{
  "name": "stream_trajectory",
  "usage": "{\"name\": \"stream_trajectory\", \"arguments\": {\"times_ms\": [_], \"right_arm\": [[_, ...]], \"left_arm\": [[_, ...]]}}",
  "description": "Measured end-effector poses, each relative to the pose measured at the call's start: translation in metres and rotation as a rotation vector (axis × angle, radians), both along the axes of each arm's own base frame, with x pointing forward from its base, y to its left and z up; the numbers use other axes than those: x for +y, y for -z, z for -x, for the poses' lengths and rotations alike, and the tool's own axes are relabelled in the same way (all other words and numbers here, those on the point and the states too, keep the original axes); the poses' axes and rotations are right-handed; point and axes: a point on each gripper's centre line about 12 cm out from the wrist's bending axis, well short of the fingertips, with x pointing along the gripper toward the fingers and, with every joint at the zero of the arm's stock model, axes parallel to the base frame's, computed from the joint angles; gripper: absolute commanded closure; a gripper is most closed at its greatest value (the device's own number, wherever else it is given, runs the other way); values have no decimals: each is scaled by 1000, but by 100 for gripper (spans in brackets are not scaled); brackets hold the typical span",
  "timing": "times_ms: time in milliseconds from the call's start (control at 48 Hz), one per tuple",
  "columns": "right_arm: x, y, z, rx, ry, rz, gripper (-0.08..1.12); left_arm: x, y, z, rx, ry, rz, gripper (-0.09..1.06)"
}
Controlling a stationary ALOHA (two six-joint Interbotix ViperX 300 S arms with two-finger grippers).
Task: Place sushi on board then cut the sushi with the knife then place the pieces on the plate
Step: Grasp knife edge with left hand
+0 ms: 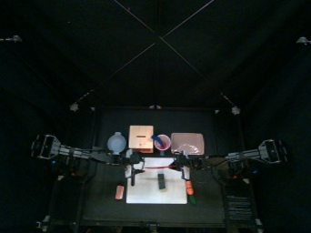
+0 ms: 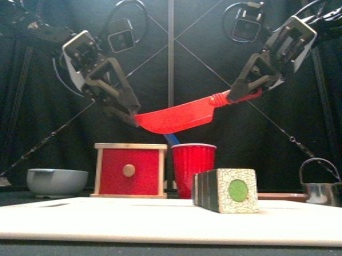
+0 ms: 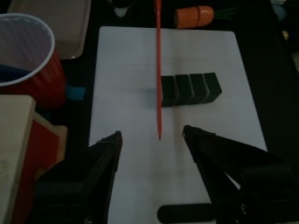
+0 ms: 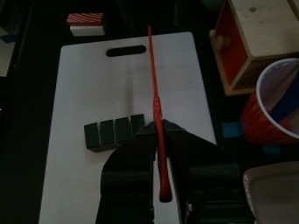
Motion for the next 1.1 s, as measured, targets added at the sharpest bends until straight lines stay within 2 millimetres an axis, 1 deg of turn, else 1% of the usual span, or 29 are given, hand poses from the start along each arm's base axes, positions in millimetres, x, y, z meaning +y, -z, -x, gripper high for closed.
{"name": "stream_trajectory", "arguments": {"times_ms": [83,208,396,604,854,979,1104], "right_arm": [[0,1,0,0,-1,-1,57],[1,2,-1,3,-3,-3,57],[1,3,-2,1,-6,-5,57],[1,4,-3,1,-6,-7,57],[1,4,-3,3,-5,-10,57],[2,8,-3,15,0,-22,57],[5,16,-2,43,11,-51,57]], "left_arm": [[-1,5,-8,14,2,-2,6],[-1,7,-17,18,8,-10,7],[-1,11,-23,27,12,-17,13],[-1,15,-26,38,10,-18,25],[0,15,-29,36,12,-21,43],[0,16,-29,37,15,-26,53],[-3,19,-29,46,23,-28,57]]}}
